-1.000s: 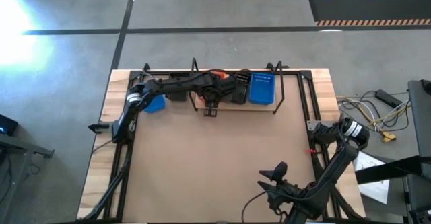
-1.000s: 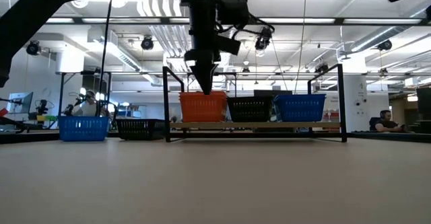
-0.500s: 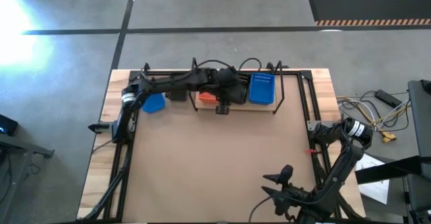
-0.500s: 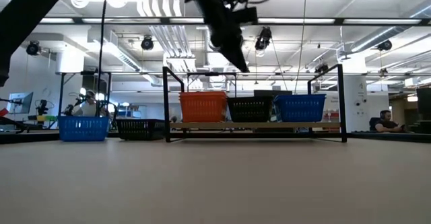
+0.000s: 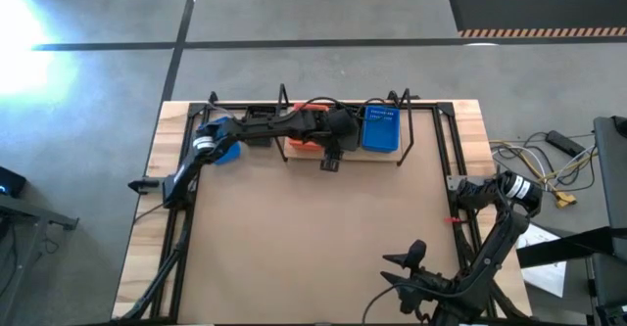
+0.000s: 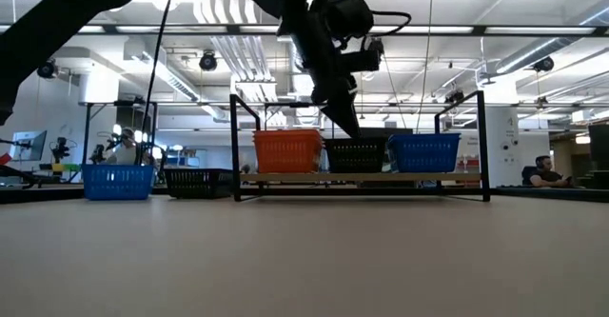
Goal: Stack baskets on shelf by color
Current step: Adjust the stacked black bins on the shelf
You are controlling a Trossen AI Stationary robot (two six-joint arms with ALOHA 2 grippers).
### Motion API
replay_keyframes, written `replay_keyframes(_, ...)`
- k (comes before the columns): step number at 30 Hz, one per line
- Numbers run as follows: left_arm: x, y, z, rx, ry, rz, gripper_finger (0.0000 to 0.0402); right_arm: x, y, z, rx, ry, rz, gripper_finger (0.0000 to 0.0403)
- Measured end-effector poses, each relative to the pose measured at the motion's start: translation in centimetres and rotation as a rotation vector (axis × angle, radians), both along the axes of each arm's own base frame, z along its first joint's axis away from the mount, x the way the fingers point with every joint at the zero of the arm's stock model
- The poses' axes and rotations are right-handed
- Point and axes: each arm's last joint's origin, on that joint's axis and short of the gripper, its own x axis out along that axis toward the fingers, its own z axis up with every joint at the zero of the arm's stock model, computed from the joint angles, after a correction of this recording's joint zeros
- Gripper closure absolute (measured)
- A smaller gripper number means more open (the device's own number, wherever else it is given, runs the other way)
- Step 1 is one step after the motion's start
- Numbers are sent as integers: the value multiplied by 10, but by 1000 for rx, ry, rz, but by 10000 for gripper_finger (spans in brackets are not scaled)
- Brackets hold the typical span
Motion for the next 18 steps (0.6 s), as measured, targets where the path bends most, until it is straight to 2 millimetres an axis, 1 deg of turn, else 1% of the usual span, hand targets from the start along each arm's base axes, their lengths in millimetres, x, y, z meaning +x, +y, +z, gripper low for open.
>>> replay_keyframes(3, -1, 3, 0, -15, -10, 30, 263, 0, 0, 0, 0, 0, 0, 175)
replay_keyframes(6, -2, 6, -1, -40, -16, 76, 283, 0, 0, 0, 1, 0, 0, 175)
replay_keyframes(9, -3, 10, -7, -41, -16, 87, 304, 0, 0, 0, 2, -1, 0, 175)
replay_keyframes(15, -2, 10, -14, -37, -24, 87, 329, 0, 0, 0, 2, -1, 1, 175)
replay_keyframes(18, -3, 8, -17, -45, -6, 90, 347, 0, 0, 0, 2, -1, 1, 175)
